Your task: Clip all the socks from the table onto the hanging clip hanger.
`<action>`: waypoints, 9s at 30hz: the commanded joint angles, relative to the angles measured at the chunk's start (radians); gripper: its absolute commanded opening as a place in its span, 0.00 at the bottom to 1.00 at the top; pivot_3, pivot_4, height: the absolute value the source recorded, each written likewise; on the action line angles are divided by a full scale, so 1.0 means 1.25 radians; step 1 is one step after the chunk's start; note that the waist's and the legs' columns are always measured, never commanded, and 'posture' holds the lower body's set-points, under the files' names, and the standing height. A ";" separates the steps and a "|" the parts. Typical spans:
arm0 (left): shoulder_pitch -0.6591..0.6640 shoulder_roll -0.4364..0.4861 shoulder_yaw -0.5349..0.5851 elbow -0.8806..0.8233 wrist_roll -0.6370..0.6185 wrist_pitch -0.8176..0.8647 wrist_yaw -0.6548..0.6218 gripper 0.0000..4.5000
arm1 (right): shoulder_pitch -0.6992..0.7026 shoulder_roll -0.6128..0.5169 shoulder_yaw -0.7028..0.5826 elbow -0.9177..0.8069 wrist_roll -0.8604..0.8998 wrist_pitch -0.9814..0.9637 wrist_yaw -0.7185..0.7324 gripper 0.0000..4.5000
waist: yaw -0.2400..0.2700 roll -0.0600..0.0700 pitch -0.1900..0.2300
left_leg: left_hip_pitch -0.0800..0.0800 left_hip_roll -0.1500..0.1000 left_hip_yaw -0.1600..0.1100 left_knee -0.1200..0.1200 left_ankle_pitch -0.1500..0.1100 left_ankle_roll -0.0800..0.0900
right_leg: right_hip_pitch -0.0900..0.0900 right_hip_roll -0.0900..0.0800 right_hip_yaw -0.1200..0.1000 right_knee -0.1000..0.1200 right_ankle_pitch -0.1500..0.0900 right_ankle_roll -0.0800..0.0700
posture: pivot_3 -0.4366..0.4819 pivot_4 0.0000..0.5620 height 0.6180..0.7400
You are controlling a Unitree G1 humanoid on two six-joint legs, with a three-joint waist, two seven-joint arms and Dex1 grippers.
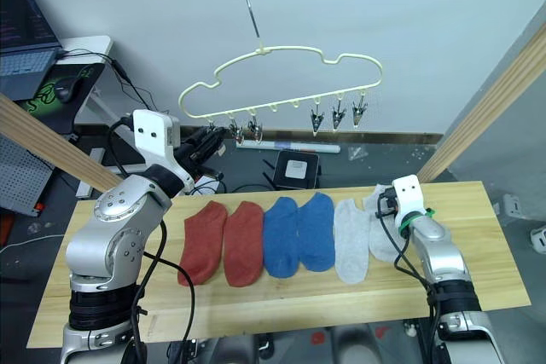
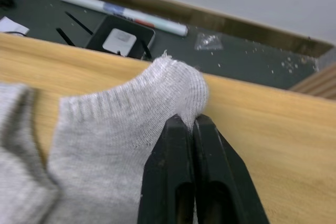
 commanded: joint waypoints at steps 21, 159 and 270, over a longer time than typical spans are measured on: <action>-0.045 0.099 0.172 0.054 -0.370 0.231 -0.134 0.07 | -0.038 -0.124 0.123 -0.678 0.256 0.203 0.341 0.00 | -0.002 -0.001 -0.001 | -0.002 -0.001 -0.003 0.000 0.001 -0.004 | -0.003 0.002 -0.001 0.001 -0.001 0.002 | 0.28 0.50 0.96; 0.096 0.309 0.204 0.063 -0.781 0.288 -0.041 0.74 | -0.178 0.125 0.241 -0.443 0.272 0.248 0.325 0.91 | 0.002 -0.006 -0.004 | -0.014 -0.001 -0.019 0.016 0.001 -0.005 | -0.009 -0.001 -0.008 0.015 0.001 -0.002 | 0.34 0.45 0.96; -0.034 -0.181 -0.048 0.207 0.110 -0.445 0.077 0.70 | -0.040 -0.301 -0.068 -0.846 0.576 0.410 0.194 0.92 | -0.004 -0.007 -0.007 | -0.015 -0.002 -0.019 0.025 0.001 -0.004 | -0.006 0.004 -0.007 0.015 0.002 -0.002 | 0.22 0.49 0.96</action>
